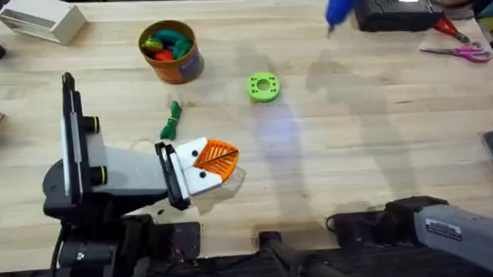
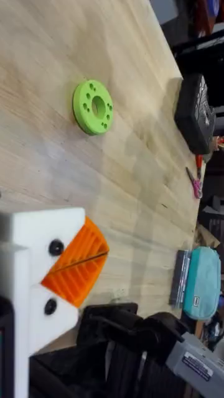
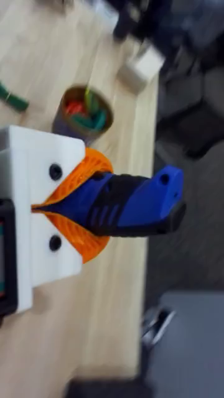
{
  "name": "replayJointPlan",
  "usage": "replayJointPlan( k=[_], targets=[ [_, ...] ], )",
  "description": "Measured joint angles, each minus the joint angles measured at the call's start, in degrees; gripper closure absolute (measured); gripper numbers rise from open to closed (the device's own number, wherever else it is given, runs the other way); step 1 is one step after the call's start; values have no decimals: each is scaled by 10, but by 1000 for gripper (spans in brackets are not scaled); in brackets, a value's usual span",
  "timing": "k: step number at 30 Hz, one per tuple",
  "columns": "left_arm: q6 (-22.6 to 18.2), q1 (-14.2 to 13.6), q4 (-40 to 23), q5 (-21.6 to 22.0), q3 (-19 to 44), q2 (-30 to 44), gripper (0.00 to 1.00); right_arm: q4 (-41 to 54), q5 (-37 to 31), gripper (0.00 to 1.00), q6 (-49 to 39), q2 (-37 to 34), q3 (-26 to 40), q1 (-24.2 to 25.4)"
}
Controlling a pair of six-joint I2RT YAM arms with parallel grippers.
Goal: Pick up the gripper from the table and insert it into the empty holder that is missing its gripper. Then pick up a screw, insert it into the mounting hole, and use the screwdriver to tighten it. Finally, clean up the table by picking up the vegetable and placing it into the bucket.
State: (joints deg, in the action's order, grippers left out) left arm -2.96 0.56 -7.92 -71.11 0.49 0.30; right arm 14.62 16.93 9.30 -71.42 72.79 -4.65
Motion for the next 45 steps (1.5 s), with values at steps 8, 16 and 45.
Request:
replayJointPlan(
  k=[8,16,45],
  targets=[
    [0,0,0,0,0,0,994,-168,76,972,50,5,0,-124],
    [0,0,0,0,0,0,994,-293,103,972,58,5,-25,-202],
    [0,0,0,0,0,0,994,-747,308,972,200,-18,-290,-330]
  ],
)
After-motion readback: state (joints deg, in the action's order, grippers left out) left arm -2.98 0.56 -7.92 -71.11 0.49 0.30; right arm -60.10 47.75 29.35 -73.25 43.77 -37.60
